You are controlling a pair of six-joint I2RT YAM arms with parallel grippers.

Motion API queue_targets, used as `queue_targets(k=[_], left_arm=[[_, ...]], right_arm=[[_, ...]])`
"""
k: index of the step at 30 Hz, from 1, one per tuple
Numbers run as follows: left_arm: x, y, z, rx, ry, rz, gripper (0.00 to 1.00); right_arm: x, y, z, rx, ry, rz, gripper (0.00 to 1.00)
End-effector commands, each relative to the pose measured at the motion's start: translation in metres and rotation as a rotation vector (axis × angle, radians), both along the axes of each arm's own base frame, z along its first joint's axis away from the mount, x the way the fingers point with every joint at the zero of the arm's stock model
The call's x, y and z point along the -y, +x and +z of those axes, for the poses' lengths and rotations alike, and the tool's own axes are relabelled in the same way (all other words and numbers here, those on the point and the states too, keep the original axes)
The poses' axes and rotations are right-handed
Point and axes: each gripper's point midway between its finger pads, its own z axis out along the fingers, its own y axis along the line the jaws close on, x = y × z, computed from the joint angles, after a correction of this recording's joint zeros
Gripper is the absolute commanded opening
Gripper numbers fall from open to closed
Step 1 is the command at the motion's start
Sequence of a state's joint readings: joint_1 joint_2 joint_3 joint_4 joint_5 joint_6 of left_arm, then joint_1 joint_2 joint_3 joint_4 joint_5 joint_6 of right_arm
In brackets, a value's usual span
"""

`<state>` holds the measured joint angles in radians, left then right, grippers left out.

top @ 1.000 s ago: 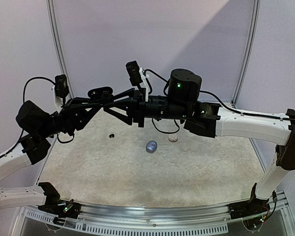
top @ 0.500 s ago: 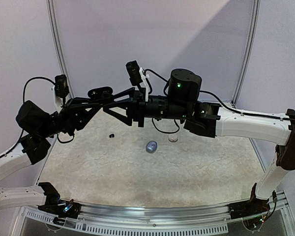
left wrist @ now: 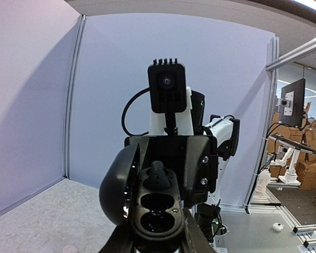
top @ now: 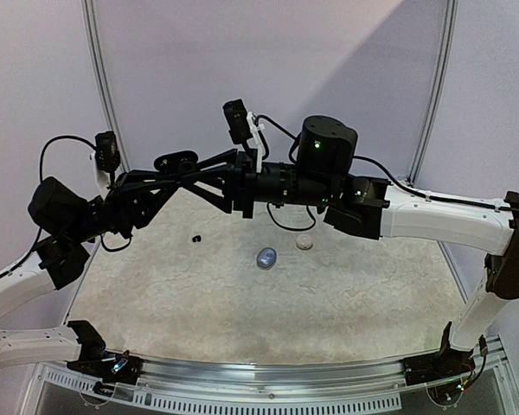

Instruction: Insert the wireless bluetooth earbuds into the charging case

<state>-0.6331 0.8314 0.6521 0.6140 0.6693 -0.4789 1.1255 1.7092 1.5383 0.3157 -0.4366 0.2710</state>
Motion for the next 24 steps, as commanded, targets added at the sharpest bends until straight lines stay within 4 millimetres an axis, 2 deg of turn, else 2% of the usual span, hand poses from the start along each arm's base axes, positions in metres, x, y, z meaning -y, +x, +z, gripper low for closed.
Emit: queue_targets(k=[1, 9, 16, 20, 24], left_arm=[[0.001, -0.002, 0.003, 0.016, -0.012, -0.002, 0.00], [-0.001, -0.003, 0.010, 0.027, -0.029, 0.003, 0.00], [0.000, -0.004, 0.010, 0.028, -0.029, 0.001, 0.00], [0.001, -0.005, 0.007, 0.023, -0.021, -0.006, 0.00], [0.001, -0.004, 0.003, 0.011, -0.014, -0.008, 0.00]], right_arm=[[-0.005, -0.002, 0.002, 0.001, 0.004, 0.013, 0.29], [-0.007, 0.000, -0.008, -0.014, -0.028, 0.007, 0.42], [-0.007, 0.001, -0.013, -0.023, -0.037, -0.003, 0.39], [-0.005, 0.000, -0.006, -0.012, -0.018, 0.000, 0.35], [-0.001, -0.002, 0.002, 0.006, 0.002, -0.001, 0.37]])
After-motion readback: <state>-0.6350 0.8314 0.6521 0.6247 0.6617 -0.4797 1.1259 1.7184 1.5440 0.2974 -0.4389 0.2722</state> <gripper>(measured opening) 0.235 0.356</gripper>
